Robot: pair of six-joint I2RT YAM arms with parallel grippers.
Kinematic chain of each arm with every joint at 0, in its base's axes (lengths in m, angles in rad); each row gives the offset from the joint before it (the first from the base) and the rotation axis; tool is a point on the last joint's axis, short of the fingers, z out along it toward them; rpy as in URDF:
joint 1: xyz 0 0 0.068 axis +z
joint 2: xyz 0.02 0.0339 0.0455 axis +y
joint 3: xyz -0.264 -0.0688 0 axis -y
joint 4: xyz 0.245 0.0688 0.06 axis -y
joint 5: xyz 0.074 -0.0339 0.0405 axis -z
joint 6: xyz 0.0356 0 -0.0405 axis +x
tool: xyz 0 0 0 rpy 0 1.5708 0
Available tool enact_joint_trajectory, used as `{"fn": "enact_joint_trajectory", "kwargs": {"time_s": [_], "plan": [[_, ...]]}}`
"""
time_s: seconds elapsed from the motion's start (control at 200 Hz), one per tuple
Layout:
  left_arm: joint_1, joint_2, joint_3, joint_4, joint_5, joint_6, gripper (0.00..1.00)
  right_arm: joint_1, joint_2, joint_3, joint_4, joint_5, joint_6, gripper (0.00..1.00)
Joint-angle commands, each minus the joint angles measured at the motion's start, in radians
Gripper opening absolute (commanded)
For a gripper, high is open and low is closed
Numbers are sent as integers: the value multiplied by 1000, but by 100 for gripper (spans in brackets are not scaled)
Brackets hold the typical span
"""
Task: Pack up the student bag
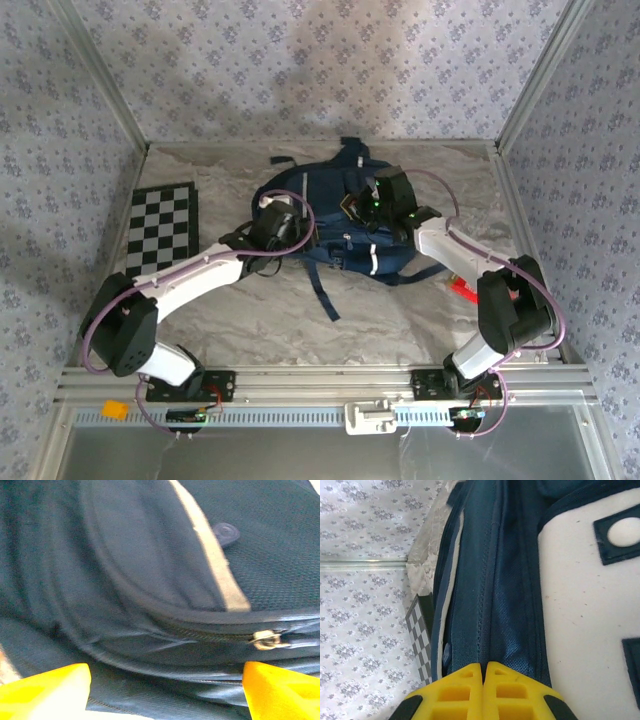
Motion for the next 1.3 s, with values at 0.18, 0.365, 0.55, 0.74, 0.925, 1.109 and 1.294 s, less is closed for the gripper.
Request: {"fn": "enact_joint_trajectory", "kwargs": {"time_s": [0.18,0.365,0.55,0.74,0.925,1.109,1.294], "plan": [[-93,-101,-21,-6,-63,46,87,35,-39,54,172,13,43,0],[-232,-82,1,-59,-196,-53,99,44,-29,69,166,25,46,0],[-300,34,109,-132,-272,-47,100,44,-30,72,161,31,44,0],[-337,144,225,-181,-359,-75,100,46,-22,70,159,33,46,0],[-337,284,375,-341,-450,-169,94,46,-11,66,169,26,59,0],[-334,288,369,-339,-456,-177,81,41,-8,71,164,19,61,0],[-310,265,331,-320,-412,-153,63,42,-2,71,168,13,64,0]]}}
